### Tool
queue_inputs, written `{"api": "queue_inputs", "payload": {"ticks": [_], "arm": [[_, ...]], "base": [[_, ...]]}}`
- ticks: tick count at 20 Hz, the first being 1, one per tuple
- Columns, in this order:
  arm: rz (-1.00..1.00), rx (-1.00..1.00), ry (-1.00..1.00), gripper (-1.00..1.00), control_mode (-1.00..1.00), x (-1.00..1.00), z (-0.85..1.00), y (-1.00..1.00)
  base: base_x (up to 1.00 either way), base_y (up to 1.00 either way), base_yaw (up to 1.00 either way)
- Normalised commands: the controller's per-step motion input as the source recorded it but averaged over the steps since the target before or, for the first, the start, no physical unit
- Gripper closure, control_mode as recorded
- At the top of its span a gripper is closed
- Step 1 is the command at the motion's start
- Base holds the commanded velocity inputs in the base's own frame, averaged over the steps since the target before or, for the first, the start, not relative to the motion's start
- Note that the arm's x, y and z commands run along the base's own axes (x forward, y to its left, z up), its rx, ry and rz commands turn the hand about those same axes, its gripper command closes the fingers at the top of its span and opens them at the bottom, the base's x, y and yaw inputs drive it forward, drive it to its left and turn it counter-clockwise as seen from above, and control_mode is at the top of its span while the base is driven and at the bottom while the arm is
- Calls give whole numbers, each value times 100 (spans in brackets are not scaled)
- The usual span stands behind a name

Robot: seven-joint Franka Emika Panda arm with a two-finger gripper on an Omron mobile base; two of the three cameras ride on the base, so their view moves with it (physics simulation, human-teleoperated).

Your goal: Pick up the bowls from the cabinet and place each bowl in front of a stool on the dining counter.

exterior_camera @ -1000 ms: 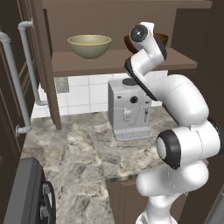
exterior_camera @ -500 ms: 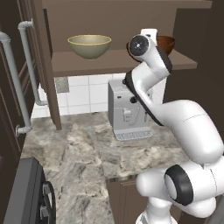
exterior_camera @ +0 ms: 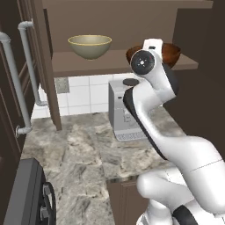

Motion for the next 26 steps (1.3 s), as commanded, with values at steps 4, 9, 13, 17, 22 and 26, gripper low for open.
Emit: {"api": "queue_inputs", "payload": {"ticks": [4, 9, 13, 17, 22, 26], "arm": [[0, 4, 0, 100, -100, -92, 0, 28], [0, 9, -5, 100, -100, -98, 4, 35], [0, 14, -2, 100, -100, -96, 0, 31], [-3, 19, 0, 100, -100, -82, 0, 17], [-4, 8, 0, 100, -100, -70, 0, 4], [-3, -1, 5, 100, -100, -25, -12, 0]], "base": [[0, 0, 0], [0, 0, 0], [0, 0, 0], [0, 0, 0], [0, 0, 0], [0, 0, 0]]}}
